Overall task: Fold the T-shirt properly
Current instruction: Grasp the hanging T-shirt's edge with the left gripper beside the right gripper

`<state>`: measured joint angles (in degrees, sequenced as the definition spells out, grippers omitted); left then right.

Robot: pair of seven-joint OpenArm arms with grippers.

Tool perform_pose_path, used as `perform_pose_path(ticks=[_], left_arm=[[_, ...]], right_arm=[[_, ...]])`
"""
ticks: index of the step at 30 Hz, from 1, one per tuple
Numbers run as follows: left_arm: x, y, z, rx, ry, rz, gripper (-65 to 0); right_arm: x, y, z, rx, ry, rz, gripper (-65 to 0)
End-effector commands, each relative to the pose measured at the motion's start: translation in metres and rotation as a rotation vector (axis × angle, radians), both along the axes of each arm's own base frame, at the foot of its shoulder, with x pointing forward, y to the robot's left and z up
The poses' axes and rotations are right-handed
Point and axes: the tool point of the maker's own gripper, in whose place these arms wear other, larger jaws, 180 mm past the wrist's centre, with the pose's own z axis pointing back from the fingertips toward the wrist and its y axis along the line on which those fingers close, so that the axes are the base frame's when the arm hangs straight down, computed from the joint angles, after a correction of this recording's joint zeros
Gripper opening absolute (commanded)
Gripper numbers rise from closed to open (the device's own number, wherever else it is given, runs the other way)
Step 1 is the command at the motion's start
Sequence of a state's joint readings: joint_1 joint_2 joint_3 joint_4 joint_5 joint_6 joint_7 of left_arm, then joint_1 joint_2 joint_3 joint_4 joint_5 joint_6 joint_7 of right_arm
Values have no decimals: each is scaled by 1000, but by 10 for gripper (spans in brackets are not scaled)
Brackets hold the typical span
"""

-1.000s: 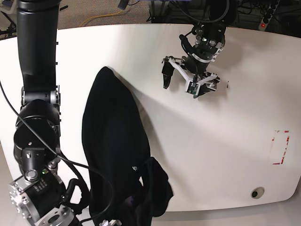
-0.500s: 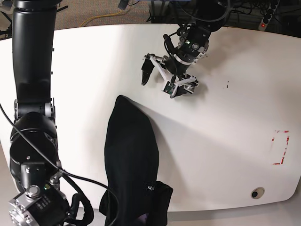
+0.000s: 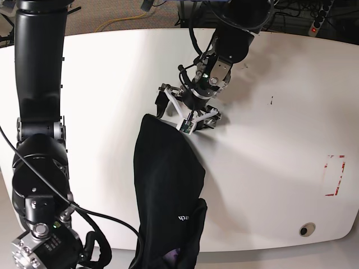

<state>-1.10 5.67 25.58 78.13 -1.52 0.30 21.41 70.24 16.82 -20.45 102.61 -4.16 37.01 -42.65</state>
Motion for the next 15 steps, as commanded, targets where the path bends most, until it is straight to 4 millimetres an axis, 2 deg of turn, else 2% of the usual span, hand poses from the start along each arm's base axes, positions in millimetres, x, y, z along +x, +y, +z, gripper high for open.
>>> perform_pose_path(ticks=[1, 7, 10, 14, 15], left_arm=[[11, -16, 13, -41, -29, -4, -51], [18, -25, 5, -35, -18, -15, -51], [15, -41, 3, -35, -44, -65, -60], [8, -55, -3, -34, -62, -110, -158], [7, -57, -3, -37, -70, -116, -204]], right_arm=[[-8, -3, 24, 26, -60, 0, -650], [-8, -3, 23, 26, -59, 0, -650], [-6, -4, 17, 29, -44, -1, -650], [-4, -3, 14, 27, -37, -2, -650], [-3, -4, 11, 29, -30, -3, -650]])
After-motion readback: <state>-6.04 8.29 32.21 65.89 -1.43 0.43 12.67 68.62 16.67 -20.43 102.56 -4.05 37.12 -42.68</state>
